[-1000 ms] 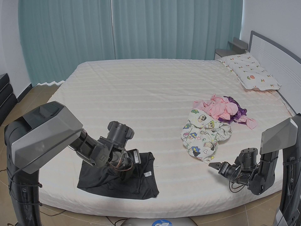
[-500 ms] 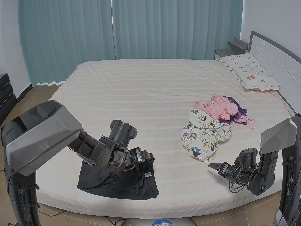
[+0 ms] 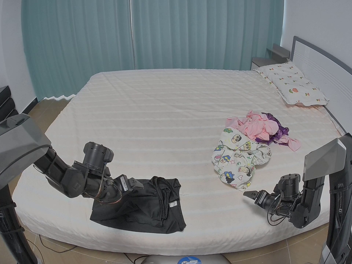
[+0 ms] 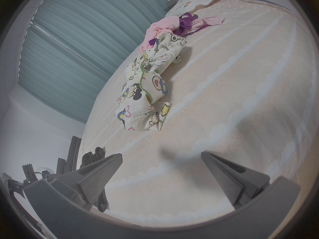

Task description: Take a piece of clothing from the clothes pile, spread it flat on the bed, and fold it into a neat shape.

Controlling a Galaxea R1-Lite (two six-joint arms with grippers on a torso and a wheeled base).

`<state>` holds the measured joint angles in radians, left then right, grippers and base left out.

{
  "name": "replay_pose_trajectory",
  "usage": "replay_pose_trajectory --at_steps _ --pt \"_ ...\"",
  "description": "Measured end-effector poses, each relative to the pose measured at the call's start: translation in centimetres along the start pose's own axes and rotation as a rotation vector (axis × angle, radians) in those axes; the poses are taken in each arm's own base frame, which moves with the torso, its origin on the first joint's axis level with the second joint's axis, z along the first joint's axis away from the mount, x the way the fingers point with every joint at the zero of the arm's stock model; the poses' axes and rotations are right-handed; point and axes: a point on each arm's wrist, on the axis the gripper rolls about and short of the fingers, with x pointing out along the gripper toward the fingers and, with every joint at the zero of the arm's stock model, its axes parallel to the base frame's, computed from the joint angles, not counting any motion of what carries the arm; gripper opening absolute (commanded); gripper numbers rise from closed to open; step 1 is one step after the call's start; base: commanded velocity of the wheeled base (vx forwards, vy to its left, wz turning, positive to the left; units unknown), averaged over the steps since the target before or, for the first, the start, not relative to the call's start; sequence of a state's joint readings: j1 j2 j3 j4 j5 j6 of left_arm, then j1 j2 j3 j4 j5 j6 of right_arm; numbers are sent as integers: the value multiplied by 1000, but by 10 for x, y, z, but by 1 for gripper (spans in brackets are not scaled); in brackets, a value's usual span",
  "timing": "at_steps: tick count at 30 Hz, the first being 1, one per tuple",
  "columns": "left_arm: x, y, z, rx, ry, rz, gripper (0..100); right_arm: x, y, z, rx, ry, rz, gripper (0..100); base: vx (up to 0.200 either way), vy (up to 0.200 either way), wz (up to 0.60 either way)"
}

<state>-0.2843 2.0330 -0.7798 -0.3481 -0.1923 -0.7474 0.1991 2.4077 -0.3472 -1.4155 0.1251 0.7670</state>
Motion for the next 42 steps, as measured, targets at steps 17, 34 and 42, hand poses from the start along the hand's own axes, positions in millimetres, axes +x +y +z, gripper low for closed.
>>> replay_pose_trajectory --at_steps 17,34,42 --pt "10 24 14 -149 -39 -29 100 3 3 1 -5 -6 11 100 -35 35 0" --pt "-15 62 48 -287 -84 -88 100 0 30 -5 -66 -81 56 100 0 200 0" --pt "-21 75 58 -324 -98 -97 100 11 59 -20 -142 -88 120 100 0 200 0"
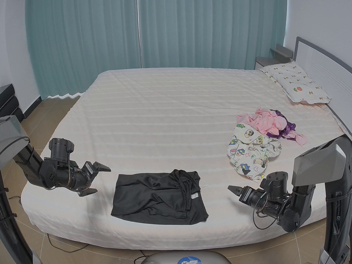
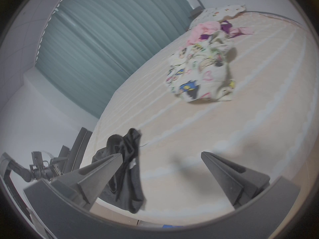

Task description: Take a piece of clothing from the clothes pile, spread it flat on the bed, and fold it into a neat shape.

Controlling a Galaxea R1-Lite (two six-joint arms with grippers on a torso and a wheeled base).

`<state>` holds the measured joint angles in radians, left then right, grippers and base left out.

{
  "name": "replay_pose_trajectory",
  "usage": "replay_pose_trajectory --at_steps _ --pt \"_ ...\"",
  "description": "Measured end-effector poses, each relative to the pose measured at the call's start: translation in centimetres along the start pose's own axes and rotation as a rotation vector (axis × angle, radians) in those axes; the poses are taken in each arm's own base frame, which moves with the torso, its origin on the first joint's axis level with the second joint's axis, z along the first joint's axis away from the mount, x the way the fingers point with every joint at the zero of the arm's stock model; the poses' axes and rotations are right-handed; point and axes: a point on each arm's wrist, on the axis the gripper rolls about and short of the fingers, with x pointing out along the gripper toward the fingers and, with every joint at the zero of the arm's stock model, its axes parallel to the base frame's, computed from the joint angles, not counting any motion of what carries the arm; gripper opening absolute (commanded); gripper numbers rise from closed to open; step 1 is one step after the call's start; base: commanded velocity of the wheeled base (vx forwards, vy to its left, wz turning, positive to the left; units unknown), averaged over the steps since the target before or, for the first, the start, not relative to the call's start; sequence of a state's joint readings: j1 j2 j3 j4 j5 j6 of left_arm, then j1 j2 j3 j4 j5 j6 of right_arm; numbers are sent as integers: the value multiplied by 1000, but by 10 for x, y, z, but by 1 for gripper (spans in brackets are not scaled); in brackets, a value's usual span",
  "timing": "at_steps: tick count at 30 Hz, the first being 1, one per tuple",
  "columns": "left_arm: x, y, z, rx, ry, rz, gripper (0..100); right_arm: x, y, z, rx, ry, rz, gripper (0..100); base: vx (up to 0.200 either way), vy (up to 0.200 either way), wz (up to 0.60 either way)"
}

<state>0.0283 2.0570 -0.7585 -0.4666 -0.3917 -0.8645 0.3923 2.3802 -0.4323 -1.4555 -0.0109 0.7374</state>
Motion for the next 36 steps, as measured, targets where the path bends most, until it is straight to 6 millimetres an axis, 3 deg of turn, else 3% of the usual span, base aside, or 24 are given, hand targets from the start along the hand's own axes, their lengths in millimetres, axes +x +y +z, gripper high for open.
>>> replay_pose_trajectory --at_steps 6,11,21,28,36 --pt "0 3 2 -8 0 4 100 10 12 -3 -78 53 -23 100 0 200 0" --pt "2 4 2 -12 3 8 100 23 34 2 -127 47 -13 100 0 200 0" --pt "6 9 2 -18 9 21 100 50 70 19 -294 78 -32 100 0 0 0" --pt "8 10 0 -15 15 26 100 69 80 31 -396 75 -97 100 0 0 0" --pt "9 11 0 -14 18 29 100 90 74 33 -428 67 -136 100 0 0 0"
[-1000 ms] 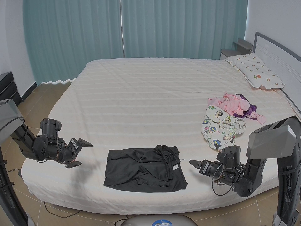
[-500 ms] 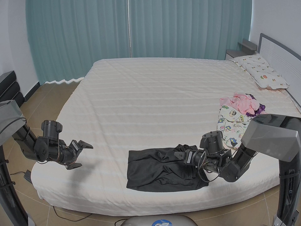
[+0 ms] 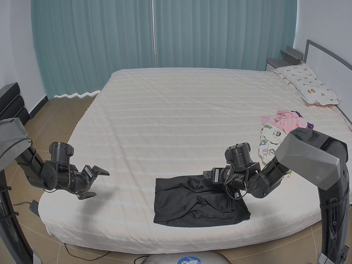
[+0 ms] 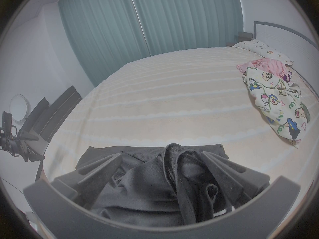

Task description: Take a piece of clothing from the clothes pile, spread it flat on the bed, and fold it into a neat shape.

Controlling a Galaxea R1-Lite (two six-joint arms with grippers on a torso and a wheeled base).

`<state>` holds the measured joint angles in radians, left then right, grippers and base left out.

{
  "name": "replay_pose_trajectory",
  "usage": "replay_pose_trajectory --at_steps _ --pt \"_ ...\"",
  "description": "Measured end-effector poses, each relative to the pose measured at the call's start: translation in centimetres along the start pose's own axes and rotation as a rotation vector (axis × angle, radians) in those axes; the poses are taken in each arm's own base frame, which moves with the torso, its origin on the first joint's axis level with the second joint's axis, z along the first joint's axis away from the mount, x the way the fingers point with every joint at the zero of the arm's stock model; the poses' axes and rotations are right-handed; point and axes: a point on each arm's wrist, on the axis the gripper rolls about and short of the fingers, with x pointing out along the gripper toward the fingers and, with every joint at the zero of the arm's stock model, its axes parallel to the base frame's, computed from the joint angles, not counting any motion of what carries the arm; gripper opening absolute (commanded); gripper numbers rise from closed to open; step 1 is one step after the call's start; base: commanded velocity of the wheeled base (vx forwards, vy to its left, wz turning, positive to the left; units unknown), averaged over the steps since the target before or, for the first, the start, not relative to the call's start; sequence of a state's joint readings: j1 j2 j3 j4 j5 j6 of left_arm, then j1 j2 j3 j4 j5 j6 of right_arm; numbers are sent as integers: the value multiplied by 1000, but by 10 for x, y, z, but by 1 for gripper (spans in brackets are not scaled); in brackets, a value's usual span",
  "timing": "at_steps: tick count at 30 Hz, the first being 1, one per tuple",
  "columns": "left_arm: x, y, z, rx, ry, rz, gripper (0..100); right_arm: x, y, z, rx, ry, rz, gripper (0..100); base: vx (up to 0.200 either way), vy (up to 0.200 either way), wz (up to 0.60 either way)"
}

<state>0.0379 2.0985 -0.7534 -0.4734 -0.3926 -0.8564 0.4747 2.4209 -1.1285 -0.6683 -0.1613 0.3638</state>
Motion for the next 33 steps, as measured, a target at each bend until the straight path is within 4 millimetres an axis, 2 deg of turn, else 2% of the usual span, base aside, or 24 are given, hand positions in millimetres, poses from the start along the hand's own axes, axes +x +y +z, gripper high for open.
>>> replay_pose_trajectory --at_steps 3,4,14,20,27,28,33 --pt "0 0 0 0 1 0 100 8 0 -4 -2 4 -2 100 0 0 0" --pt "0 0 0 1 1 0 100 11 1 -5 -3 4 -4 0 0 0 0" --pt "0 0 0 0 2 0 100 18 -11 -9 52 11 -45 0 0 0 0" --pt "0 0 -1 0 2 1 100 11 -38 -5 160 22 -90 0 0 0 0" --pt "0 0 -1 0 2 1 100 4 -60 -2 288 50 -73 0 0 0 0" --pt "0 0 -1 1 1 1 100 3 -62 -2 297 54 -69 100 0 0 0" --pt "0 0 -1 0 2 2 100 4 -67 -2 345 70 -44 100 0 0 0"
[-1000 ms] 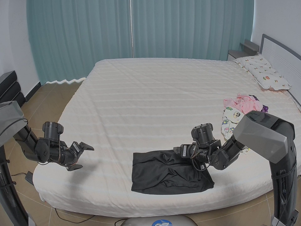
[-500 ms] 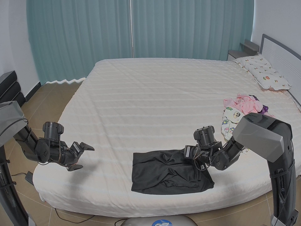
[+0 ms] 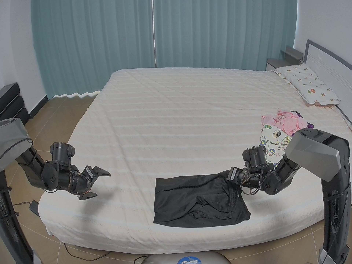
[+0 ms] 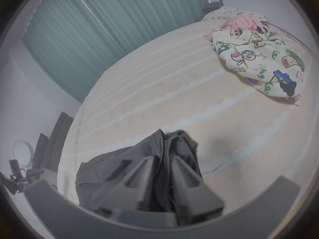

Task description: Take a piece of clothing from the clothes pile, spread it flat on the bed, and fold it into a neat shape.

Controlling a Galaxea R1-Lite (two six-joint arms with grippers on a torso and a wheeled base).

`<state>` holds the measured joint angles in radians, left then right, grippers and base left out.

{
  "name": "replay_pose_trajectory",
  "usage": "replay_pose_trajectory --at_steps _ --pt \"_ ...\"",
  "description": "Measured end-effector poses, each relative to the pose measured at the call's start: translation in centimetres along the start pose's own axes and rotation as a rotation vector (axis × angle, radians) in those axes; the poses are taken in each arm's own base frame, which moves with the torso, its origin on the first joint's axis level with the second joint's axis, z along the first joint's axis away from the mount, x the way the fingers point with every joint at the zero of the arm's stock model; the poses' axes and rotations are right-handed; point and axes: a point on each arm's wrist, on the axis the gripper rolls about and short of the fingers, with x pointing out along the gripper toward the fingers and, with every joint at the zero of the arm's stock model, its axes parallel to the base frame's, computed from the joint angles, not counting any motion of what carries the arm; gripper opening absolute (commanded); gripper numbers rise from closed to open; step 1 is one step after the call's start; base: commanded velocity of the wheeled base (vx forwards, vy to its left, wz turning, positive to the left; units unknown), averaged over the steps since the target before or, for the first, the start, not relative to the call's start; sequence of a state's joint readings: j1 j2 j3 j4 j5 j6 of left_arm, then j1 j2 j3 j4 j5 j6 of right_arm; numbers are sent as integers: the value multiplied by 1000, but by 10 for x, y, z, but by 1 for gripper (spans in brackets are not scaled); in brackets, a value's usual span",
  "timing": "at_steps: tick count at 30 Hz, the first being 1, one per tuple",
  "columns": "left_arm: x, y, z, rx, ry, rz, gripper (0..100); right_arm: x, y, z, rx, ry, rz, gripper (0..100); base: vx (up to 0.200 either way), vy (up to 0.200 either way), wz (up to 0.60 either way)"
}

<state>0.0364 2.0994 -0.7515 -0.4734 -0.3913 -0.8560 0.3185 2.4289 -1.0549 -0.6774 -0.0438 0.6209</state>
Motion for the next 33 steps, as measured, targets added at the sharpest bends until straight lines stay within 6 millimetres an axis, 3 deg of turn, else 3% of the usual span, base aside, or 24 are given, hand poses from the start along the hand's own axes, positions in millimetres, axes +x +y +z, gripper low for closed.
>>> replay_pose_trajectory --at_steps 7,11,23,28,33 --pt "0 0 0 -1 0 1 100 -7 -7 14 45 -76 31 100 0 0 0" --pt "0 0 0 0 0 1 100 -19 -13 11 52 -80 41 100 0 0 0" --pt "2 -1 1 0 -4 4 100 -66 -9 -46 20 -57 196 100 0 0 0" --pt "4 -2 0 4 -6 5 100 -73 -14 -67 14 26 236 100 0 0 0" --pt "6 -6 -1 2 -3 -3 100 -73 -18 -74 12 66 229 100 0 0 0"
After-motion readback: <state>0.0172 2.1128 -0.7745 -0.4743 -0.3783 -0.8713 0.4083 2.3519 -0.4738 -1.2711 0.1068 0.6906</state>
